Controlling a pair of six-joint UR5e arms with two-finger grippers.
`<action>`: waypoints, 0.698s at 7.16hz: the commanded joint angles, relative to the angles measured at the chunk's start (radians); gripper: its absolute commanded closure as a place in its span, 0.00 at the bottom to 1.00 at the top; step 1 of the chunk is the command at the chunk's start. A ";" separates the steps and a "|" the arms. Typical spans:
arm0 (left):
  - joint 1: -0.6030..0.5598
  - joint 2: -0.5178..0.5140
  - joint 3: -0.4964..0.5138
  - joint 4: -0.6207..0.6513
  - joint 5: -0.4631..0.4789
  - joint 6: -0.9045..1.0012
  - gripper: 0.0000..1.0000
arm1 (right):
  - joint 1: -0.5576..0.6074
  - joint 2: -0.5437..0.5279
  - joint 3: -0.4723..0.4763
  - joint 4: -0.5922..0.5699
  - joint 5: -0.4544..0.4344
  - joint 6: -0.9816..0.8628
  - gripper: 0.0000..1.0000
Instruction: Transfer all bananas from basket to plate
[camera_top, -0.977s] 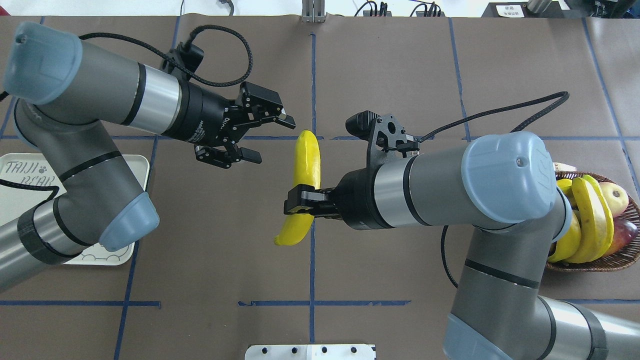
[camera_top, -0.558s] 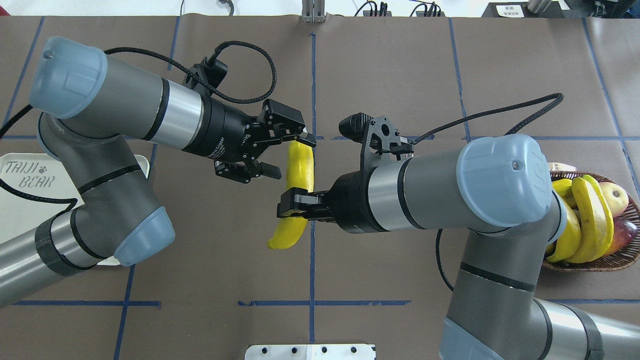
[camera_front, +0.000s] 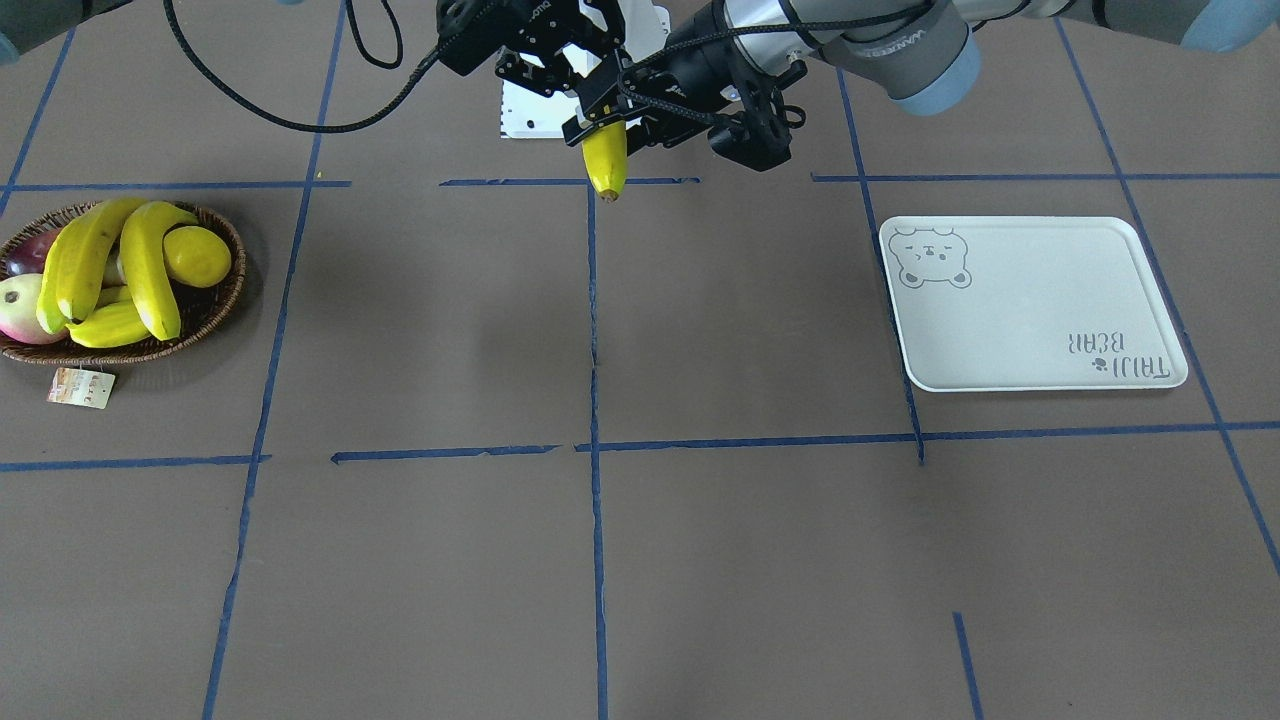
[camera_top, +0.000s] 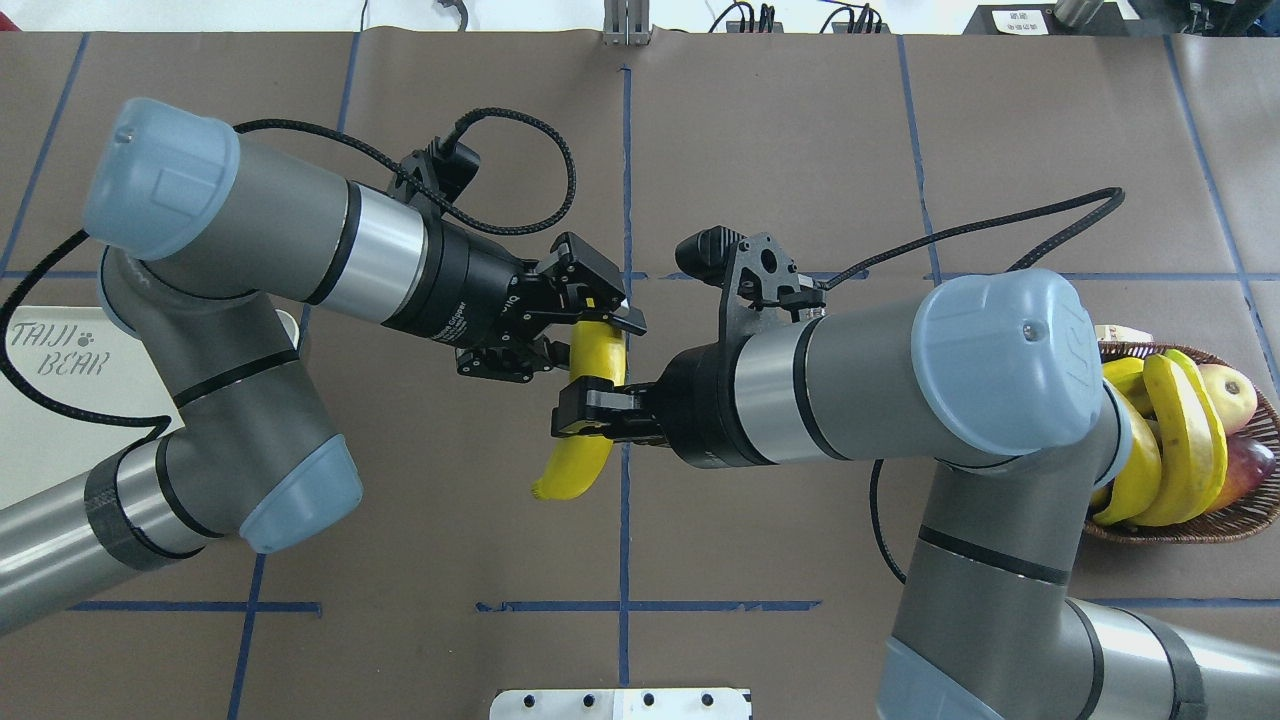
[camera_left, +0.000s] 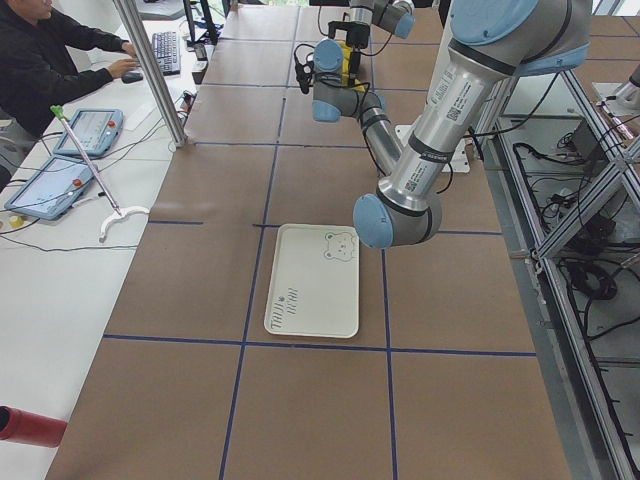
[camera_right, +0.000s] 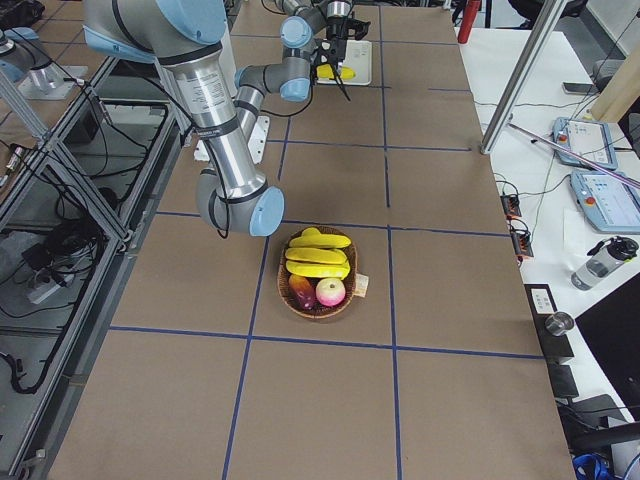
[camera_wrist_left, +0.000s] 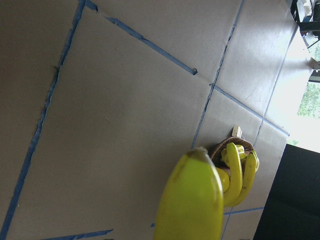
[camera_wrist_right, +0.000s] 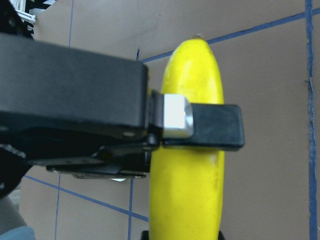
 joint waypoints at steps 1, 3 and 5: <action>-0.002 0.008 -0.008 0.000 -0.005 0.045 1.00 | -0.005 -0.001 0.000 0.000 0.000 0.011 0.01; -0.002 0.009 -0.012 0.001 -0.005 0.045 1.00 | -0.003 -0.001 0.008 0.000 0.000 0.020 0.00; -0.008 0.010 -0.016 0.003 -0.005 0.044 1.00 | 0.001 -0.005 0.029 -0.001 0.000 0.020 0.00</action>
